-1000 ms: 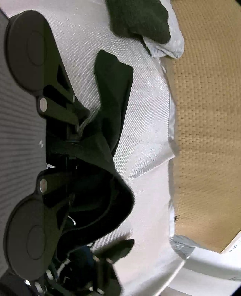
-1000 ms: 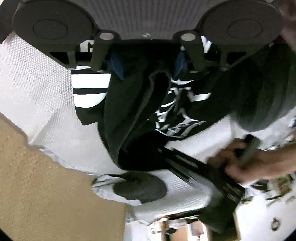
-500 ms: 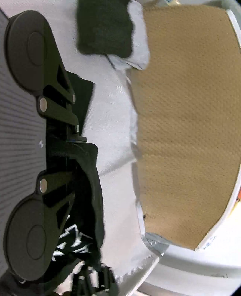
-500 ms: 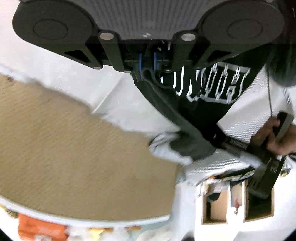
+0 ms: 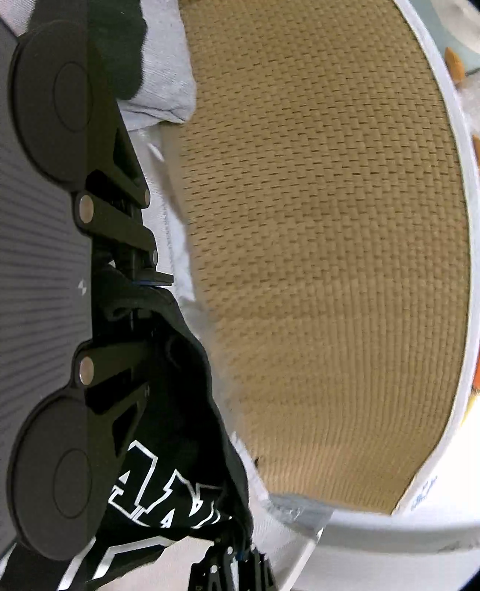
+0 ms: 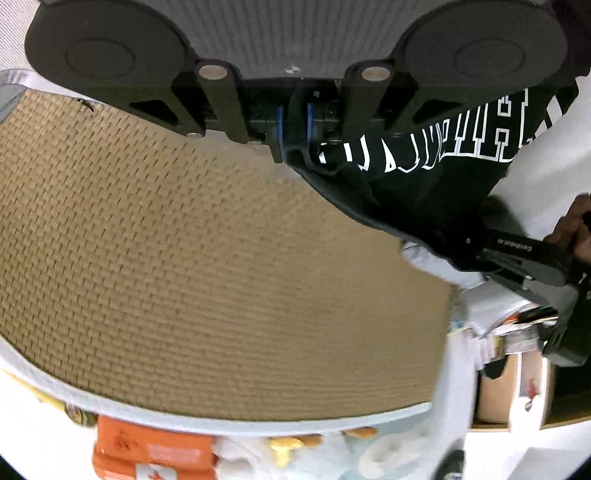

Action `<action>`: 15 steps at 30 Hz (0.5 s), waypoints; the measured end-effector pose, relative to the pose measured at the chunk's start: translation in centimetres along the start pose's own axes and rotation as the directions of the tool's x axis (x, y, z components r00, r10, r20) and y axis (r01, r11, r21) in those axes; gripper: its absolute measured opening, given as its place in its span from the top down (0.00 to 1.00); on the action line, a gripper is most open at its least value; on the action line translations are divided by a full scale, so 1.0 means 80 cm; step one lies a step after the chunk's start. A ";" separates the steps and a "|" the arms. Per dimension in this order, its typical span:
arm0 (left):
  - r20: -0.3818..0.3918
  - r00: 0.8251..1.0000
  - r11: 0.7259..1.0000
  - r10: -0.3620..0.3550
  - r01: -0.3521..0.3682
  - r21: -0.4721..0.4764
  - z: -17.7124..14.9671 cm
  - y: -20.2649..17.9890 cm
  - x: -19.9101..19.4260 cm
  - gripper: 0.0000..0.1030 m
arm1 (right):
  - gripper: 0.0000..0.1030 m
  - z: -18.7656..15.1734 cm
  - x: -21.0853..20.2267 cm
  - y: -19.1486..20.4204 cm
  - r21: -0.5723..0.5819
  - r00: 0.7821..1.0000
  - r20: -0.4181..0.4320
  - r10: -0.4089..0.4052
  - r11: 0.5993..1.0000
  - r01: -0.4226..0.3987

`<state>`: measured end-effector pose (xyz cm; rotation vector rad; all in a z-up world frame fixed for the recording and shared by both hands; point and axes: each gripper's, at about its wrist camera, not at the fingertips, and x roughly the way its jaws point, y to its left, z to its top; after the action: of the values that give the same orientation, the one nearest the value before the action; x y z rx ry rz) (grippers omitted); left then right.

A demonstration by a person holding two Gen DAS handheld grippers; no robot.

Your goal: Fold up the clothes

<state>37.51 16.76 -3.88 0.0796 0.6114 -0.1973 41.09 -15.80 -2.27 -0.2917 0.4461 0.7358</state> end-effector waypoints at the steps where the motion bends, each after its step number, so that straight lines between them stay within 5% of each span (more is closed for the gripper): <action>1: -0.009 1.000 1.000 0.001 -0.001 -0.015 0.004 0.006 0.014 0.91 | 0.88 0.003 0.013 -0.006 0.008 1.000 -0.008 -0.009 1.000 0.009; 15: -0.165 0.986 0.983 -0.030 -0.001 -0.186 -0.022 0.059 0.188 0.82 | 0.86 -0.031 0.199 -0.076 0.145 0.990 -0.139 0.011 0.989 0.009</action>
<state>49.56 19.18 -13.91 -0.0891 0.7958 -0.1477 55.04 -11.88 -11.57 -0.2062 0.6297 0.6823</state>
